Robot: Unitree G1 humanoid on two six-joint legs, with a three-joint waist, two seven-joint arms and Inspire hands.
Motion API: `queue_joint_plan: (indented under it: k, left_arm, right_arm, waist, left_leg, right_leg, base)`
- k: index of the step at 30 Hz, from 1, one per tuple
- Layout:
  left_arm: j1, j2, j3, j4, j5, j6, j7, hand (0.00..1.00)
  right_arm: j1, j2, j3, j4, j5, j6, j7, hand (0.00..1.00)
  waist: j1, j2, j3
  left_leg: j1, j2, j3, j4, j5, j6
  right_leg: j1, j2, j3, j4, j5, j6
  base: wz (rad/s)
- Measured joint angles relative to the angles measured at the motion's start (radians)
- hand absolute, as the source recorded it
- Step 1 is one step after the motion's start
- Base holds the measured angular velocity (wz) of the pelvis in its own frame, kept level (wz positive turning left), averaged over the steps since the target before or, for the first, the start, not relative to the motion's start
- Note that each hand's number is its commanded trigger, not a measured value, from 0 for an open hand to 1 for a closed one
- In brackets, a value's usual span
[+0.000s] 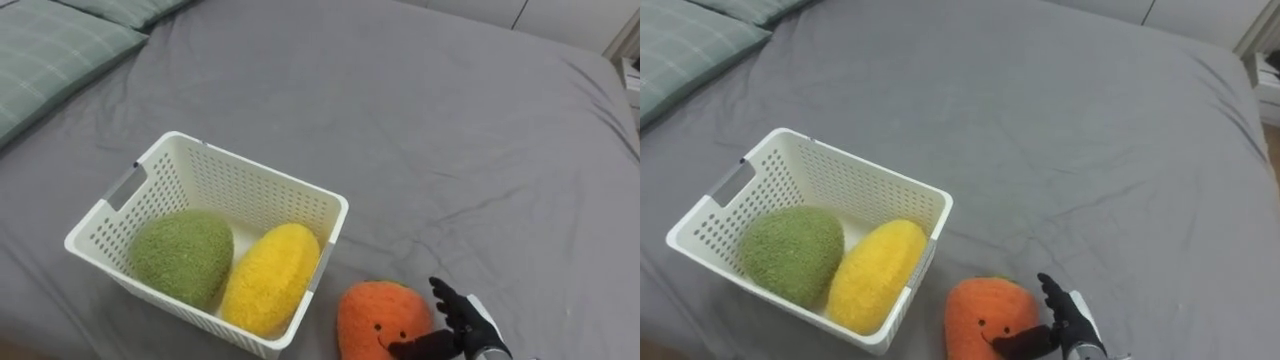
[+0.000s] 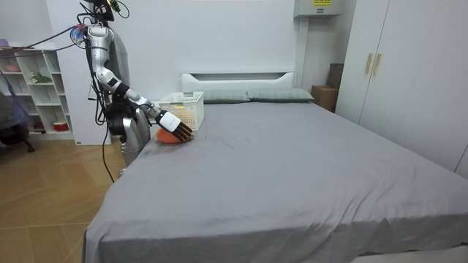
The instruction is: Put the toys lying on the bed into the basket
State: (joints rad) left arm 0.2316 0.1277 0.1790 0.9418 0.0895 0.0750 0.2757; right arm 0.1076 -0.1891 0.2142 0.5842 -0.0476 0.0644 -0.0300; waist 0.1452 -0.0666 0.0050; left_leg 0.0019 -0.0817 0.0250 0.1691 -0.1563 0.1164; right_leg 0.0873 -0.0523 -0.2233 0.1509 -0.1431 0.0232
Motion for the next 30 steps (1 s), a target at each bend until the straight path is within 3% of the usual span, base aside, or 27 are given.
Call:
queue_joint_plan:
  k: [9,12,13,15,16,17,30]
  left_arm:
    - [0.005,-0.001,-0.010,0.033,-0.009,-0.012,0.005,0.00]
    - [0.006,-0.001,-0.018,0.038,-0.008,-0.011,0.005,0.00]
    - [0.008,-0.001,-0.028,0.039,-0.008,-0.011,0.005,0.00]
    - [0.015,-0.001,-0.038,0.045,-0.008,-0.012,0.004,0.00]
    - [0.013,-0.001,-0.040,0.052,-0.008,-0.013,0.004,0.00]
    - [0.013,-0.001,-0.042,0.053,-0.008,-0.013,0.004,0.00]
    - [0.037,-0.001,-0.044,0.074,0.029,0.016,-0.019,0.00]
  right_arm:
    - [-0.041,0.000,0.012,0.099,-0.039,-0.002,0.032,0.00]
    - [-0.045,0.000,0.014,0.103,-0.048,-0.003,0.039,0.11]
    - [-0.049,0.000,0.017,0.107,-0.047,-0.004,0.038,0.29]
    - [-0.052,0.000,0.026,0.116,-0.049,-0.007,0.036,0.82]
    - [-0.052,0.000,0.030,0.117,-0.051,-0.008,0.037,0.95]
    - [-0.053,0.000,0.031,0.117,-0.052,-0.009,0.037,1.00]
    - [-0.070,0.002,0.071,0.145,-0.088,-0.010,0.037,1.00]
  waist:
    - [0.003,-0.002,0.0006]
    - [0.004,-0.003,0.0017]
    - [0.007,-0.002,0.0020]
    - [0.016,-0.002,0.0021]
    - [0.021,-0.002,0.0022]
    - [0.023,-0.001,0.0023]
    - [0.056,0.003,0.0067]
  left_leg:
    - [-0.009,-0.001,-0.005,0.005,0.000,0.000]
    - [-0.013,-0.001,-0.014,0.012,-0.003,0.000]
    - [-0.014,-0.001,-0.015,0.013,-0.004,0.000]
    - [-0.015,-0.001,-0.019,0.014,-0.005,-0.001]
    - [-0.014,-0.002,-0.022,0.015,-0.005,-0.001]
    - [-0.014,-0.002,-0.024,0.015,-0.005,-0.001]
    - [-0.014,-0.003,-0.040,0.034,-0.013,-0.002]
  right_leg:
    - [-0.003,-0.001,-0.016,-0.001,0.000,0.000]
    - [-0.002,0.000,-0.025,-0.001,0.000,0.000]
    - [-0.002,0.000,-0.024,-0.001,0.000,0.000]
    - [-0.001,0.000,-0.026,-0.001,0.000,0.000]
    - [0.000,0.000,-0.028,-0.001,0.000,0.000]
    - [0.001,0.000,-0.030,-0.001,0.000,0.000]
    - [0.018,0.001,-0.039,-0.004,0.000,0.000]
  base:
    - [0.02]
    - [0.08]
    - [0.00]
    - [0.02]
    - [0.06]
    - [0.10]
    - [0.04]
